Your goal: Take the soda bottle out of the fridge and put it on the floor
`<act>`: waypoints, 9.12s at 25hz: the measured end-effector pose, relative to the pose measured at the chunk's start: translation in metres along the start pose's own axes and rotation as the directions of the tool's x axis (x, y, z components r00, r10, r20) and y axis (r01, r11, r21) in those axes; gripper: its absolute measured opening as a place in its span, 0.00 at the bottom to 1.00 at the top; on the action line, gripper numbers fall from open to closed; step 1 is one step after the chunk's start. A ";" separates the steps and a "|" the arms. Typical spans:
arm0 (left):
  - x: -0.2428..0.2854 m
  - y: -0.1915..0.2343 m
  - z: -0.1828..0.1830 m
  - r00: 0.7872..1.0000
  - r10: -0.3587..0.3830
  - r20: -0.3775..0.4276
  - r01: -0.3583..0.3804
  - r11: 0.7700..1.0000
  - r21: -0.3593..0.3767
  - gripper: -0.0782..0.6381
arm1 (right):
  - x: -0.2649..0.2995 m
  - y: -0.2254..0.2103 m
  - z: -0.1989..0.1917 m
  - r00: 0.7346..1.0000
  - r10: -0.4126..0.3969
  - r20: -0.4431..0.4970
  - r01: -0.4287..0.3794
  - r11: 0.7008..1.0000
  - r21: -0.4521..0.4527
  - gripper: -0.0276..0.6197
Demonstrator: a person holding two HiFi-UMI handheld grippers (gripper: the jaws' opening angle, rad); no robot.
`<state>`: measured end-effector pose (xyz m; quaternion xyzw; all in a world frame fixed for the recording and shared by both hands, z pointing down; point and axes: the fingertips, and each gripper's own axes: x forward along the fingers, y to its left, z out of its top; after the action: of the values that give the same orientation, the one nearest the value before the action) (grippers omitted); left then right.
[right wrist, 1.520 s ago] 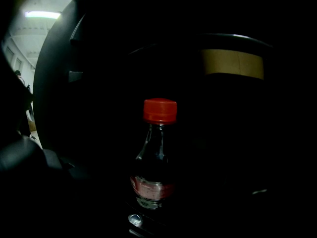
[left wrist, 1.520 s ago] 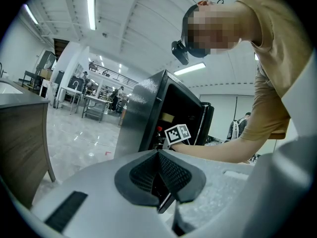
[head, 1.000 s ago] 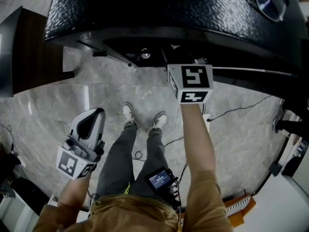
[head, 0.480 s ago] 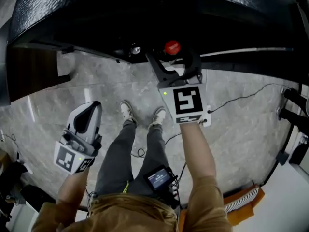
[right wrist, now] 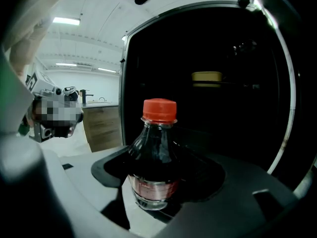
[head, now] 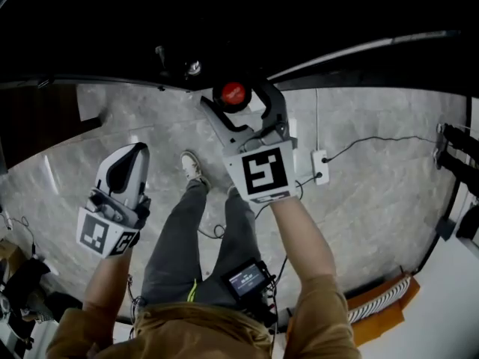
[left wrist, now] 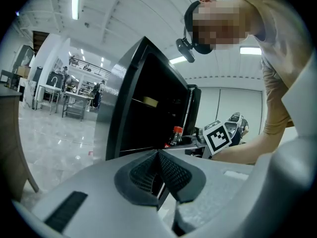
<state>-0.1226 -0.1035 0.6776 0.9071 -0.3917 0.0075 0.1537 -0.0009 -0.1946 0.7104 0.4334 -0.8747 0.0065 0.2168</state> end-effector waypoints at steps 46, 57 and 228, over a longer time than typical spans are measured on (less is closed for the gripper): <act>0.021 -0.080 0.043 0.986 -0.079 -0.149 0.120 0.952 0.283 0.11 | -0.084 0.071 -0.006 0.890 0.446 -0.099 -0.451 0.891 -0.044 0.51; 0.045 -0.031 -0.053 0.983 -0.107 -0.153 0.145 0.952 0.269 0.11 | -0.021 0.070 -0.080 0.881 0.464 -0.095 -0.467 0.884 -0.008 0.51; -0.113 -0.336 0.656 0.998 -0.007 0.067 -0.014 0.948 0.319 0.11 | -0.456 -0.080 0.663 0.965 0.022 0.263 -0.013 0.999 -0.034 0.04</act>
<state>-0.0309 0.0065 -0.0543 0.9191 -0.3918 0.0406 -0.0081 0.0547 -0.0323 -0.0796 0.4192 -0.8995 -0.0629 0.1056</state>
